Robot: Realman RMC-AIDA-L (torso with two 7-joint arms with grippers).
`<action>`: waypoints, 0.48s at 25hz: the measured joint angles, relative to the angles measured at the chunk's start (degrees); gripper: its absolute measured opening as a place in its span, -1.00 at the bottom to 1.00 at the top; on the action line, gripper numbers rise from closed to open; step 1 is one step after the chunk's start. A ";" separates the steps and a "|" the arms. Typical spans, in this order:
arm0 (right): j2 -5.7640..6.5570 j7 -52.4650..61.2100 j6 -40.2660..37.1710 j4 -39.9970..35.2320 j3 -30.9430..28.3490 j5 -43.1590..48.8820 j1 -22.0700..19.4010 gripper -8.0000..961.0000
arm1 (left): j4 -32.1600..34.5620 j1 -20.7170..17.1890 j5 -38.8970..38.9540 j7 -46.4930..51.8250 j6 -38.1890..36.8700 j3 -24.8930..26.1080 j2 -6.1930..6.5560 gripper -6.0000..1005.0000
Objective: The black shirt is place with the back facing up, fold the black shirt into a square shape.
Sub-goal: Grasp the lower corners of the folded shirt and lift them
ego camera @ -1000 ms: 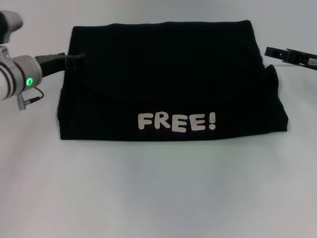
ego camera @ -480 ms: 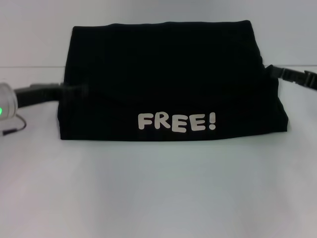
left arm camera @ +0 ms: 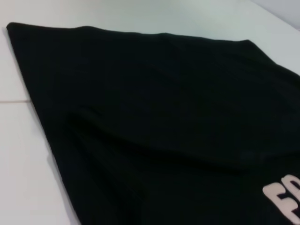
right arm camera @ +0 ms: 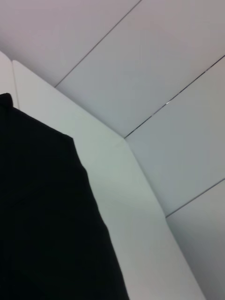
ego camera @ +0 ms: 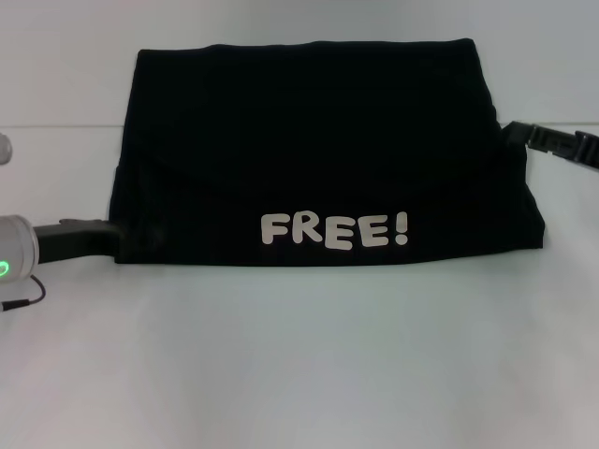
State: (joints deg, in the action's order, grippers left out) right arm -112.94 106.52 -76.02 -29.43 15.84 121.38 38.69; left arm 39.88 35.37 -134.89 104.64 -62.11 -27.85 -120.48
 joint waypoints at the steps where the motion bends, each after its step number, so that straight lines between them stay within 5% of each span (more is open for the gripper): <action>1: 0.06 0.00 0.00 0.02 0.12 -0.30 0.09 0.46 | -0.01 -0.13 -0.41 -0.06 0.00 -0.04 -0.01 0.30; 12: -0.32 -0.37 1.38 0.44 0.34 -0.63 0.28 0.46 | 0.32 -1.29 -2.27 -2.09 0.03 -0.83 -0.15 0.30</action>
State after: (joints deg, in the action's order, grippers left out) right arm -113.26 106.15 -74.63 -28.99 16.17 120.75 38.97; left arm 40.20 34.08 -137.15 102.56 -62.08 -28.68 -120.63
